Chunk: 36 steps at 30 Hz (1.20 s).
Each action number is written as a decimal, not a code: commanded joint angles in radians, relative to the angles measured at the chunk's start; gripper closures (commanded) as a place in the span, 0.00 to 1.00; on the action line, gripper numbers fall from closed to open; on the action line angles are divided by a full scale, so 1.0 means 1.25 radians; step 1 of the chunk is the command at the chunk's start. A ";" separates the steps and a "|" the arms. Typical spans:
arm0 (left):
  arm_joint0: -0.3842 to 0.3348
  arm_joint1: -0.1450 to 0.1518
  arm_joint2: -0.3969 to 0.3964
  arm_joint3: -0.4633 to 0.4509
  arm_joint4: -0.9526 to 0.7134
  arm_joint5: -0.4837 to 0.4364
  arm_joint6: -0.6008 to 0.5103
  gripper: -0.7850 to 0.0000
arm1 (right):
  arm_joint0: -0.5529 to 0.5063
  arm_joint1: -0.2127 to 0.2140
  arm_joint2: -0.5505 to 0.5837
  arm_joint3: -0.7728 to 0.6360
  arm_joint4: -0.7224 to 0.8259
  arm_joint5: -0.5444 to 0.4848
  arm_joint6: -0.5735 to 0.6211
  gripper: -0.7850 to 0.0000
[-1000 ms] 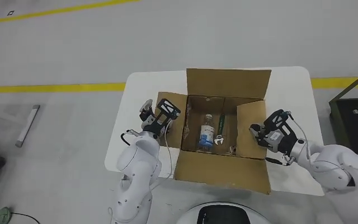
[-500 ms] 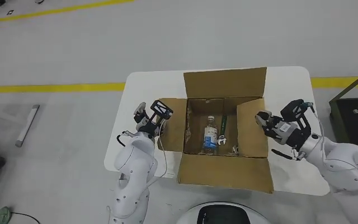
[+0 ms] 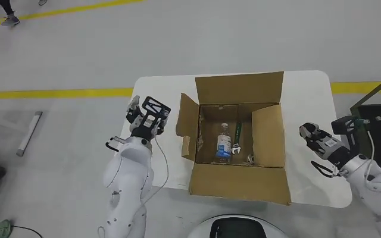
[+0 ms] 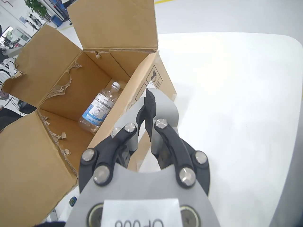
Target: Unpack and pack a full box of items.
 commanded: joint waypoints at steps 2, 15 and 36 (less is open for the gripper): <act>-0.013 -0.005 0.043 -0.027 -0.082 -0.008 0.022 0.00 | -0.011 -0.001 0.007 -0.005 -0.003 0.002 -0.004 1.00; -0.091 -0.038 0.279 0.101 -0.419 -0.023 0.061 0.00 | -0.056 -0.003 0.033 -0.014 -0.011 -0.014 -0.005 1.00; -0.123 -0.064 0.364 0.321 -0.666 0.027 0.099 0.00 | -0.101 -0.009 0.045 -0.038 -0.034 -0.032 -0.021 1.00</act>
